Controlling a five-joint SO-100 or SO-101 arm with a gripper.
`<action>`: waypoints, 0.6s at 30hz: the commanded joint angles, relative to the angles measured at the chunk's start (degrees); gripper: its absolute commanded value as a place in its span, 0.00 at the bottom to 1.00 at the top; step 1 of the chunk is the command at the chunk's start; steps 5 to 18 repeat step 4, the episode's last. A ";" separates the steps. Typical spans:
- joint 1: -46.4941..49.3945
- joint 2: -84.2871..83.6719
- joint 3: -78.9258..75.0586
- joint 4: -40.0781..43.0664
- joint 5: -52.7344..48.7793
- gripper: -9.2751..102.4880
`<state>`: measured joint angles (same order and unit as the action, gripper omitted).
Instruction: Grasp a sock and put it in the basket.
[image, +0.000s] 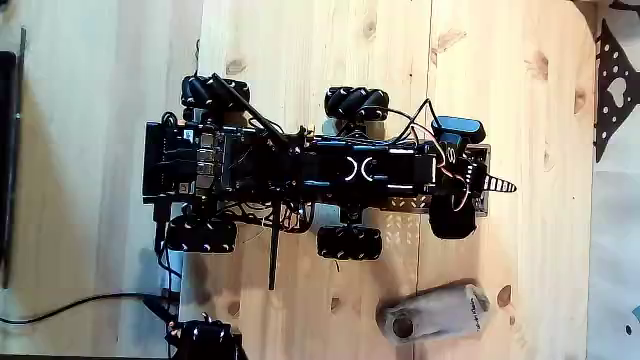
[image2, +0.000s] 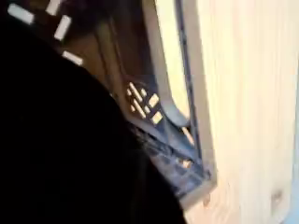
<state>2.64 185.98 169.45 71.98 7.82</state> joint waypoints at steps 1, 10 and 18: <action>0.00 0.09 0.35 7.91 -0.09 0.46; 0.00 0.09 0.35 7.91 -0.09 0.46; 0.00 0.09 0.35 7.91 -0.09 0.46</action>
